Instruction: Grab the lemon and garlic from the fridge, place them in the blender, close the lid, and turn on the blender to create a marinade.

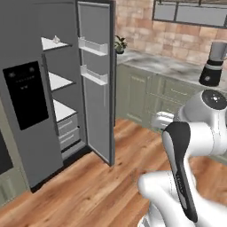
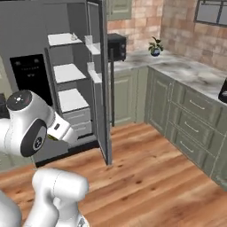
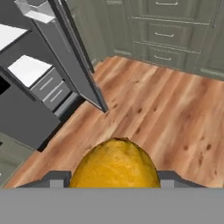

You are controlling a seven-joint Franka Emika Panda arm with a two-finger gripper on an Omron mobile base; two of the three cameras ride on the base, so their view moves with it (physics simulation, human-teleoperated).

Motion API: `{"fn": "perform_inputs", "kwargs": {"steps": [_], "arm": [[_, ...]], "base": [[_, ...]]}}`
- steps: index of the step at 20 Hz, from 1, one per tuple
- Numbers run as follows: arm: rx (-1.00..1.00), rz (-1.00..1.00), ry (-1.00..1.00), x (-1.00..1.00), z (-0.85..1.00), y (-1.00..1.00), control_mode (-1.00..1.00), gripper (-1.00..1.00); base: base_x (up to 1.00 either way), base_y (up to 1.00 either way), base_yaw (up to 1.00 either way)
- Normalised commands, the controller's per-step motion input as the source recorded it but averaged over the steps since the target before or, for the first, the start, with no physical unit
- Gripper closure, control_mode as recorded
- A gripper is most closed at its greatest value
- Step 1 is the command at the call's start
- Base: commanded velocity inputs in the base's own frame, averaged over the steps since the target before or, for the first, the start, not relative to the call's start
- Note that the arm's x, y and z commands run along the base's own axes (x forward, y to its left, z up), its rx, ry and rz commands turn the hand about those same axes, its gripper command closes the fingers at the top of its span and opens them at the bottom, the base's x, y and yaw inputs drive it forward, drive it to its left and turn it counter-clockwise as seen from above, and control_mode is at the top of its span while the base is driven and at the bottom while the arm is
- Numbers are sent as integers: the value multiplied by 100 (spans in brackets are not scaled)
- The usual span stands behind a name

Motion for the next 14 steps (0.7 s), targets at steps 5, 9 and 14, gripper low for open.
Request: {"fn": "perform_inputs", "kwargs": {"steps": [5,9,14], "arm": [[0,0,0,0,0,0,100,100],[0,0,0,0,0,0,100,100],[0,0,0,0,0,0,100,100]], "base": [[-47,0,-78],[12,-1,-69],[69,-5,-55]]}}
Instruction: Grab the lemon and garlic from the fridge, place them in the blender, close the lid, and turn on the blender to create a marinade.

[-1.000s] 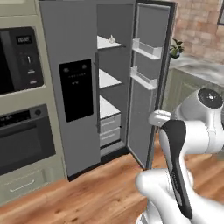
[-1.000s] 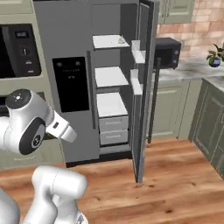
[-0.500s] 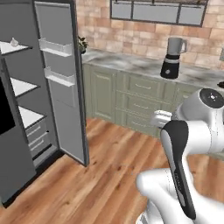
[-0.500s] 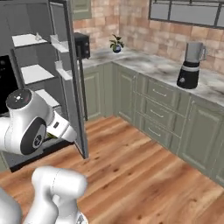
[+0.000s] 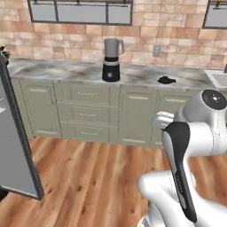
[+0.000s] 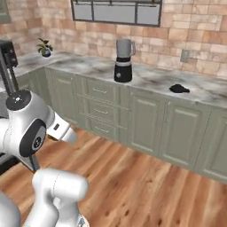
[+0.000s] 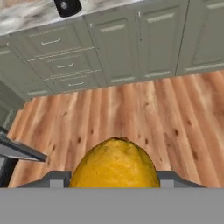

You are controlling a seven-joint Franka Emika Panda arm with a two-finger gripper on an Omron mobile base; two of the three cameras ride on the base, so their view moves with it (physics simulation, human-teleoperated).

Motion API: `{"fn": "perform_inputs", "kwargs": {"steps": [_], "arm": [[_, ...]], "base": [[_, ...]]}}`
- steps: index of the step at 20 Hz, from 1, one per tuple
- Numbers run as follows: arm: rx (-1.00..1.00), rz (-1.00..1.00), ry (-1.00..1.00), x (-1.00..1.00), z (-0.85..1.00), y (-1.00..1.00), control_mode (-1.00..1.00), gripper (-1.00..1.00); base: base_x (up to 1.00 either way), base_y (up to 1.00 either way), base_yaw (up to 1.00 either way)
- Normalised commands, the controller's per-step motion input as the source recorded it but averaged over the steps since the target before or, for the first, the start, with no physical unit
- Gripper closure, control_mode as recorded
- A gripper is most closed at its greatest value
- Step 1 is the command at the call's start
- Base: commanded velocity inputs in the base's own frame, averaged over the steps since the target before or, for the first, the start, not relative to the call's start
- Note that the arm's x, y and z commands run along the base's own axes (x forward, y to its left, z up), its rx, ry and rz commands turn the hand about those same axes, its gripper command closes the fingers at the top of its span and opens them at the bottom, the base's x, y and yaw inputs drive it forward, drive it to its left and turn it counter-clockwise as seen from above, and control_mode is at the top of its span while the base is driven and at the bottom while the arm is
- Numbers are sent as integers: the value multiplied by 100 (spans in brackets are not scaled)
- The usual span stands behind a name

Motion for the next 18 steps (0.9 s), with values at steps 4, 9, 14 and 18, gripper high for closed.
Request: {"fn": "perform_inputs", "kwargs": {"steps": [4,9,14,18], "arm": [[0,0,0,0,0,0,100,100],[0,0,0,0,0,0,100,100],[0,0,0,0,0,0,100,100],[0,0,0,0,0,0,100,100]], "base": [[98,2,-47],[100,12,-31],[100,29,-23],[100,47,-14]]}}
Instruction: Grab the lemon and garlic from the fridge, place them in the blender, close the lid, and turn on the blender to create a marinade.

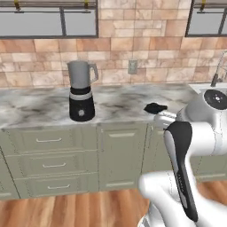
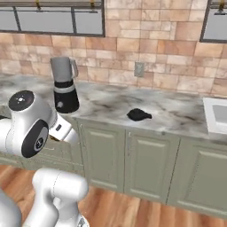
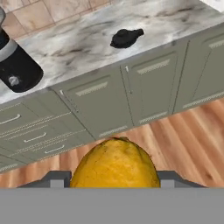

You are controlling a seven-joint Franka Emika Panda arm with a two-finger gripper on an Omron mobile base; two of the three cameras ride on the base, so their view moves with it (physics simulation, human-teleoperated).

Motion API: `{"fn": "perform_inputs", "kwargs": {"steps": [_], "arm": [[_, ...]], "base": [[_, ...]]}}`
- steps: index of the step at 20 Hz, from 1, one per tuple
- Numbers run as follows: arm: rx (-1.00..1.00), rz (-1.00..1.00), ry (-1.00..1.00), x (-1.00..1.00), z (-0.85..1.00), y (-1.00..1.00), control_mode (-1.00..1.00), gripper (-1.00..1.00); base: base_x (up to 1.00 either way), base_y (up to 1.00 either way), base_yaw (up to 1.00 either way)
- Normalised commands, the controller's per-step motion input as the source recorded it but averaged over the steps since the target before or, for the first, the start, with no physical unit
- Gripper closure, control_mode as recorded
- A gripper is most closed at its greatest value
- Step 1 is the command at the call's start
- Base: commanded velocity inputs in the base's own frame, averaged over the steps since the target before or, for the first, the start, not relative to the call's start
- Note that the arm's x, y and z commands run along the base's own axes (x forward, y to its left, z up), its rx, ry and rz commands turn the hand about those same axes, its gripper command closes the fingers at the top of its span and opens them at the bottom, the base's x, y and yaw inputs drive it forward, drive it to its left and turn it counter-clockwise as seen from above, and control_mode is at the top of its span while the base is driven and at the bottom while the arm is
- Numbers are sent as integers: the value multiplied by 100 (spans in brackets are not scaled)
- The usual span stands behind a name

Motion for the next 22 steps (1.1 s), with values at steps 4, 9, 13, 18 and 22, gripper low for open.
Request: {"fn": "perform_inputs", "kwargs": {"steps": [4,9,13,18,22], "arm": [[0,0,0,0,0,0,100,100],[0,0,0,0,0,0,100,100],[0,0,0,0,0,0,100,100],[0,0,0,0,0,0,100,100],[0,0,0,0,0,0,100,100]], "base": [[100,50,-13],[92,30,-15],[48,24,-17],[38,47,-12],[46,44,-7]]}}
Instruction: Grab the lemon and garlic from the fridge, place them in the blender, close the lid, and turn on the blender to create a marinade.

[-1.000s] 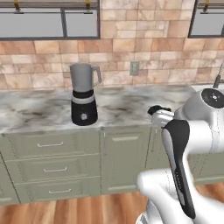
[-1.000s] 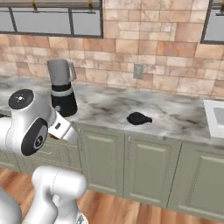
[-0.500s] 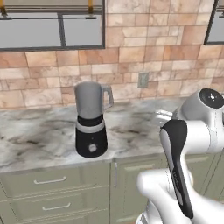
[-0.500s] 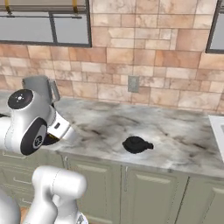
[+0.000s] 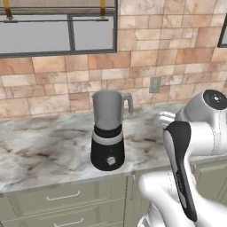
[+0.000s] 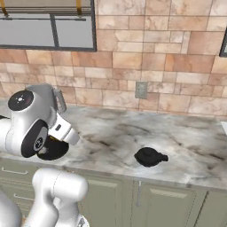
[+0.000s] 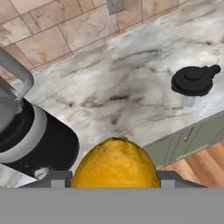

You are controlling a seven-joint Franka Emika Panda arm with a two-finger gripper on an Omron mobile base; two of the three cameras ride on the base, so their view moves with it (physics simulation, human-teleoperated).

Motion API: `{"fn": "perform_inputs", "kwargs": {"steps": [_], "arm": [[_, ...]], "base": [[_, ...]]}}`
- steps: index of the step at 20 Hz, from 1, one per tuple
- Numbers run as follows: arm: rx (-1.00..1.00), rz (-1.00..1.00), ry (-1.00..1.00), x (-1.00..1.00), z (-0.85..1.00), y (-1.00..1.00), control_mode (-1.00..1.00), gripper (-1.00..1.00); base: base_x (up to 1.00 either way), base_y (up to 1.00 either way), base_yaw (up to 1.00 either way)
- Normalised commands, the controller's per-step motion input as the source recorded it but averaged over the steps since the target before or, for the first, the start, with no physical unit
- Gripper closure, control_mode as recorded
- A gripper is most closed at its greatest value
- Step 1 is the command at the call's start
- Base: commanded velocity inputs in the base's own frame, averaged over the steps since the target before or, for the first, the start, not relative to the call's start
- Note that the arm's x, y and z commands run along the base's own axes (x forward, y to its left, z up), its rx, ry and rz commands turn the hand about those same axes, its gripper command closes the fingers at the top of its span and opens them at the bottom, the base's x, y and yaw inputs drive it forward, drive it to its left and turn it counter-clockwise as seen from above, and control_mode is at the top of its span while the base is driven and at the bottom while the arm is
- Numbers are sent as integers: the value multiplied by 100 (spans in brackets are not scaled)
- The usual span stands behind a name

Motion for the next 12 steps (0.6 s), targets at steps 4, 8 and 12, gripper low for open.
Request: {"fn": "perform_inputs", "kwargs": {"steps": [4,8,12], "arm": [[1,0,-3,-6,23,-1,-100,100],[0,0,-30,-29,100,0,-100,100],[0,0,-34,-32,100,28,-100,100]], "base": [[0,0,0],[0,0,0],[0,0,0]]}}
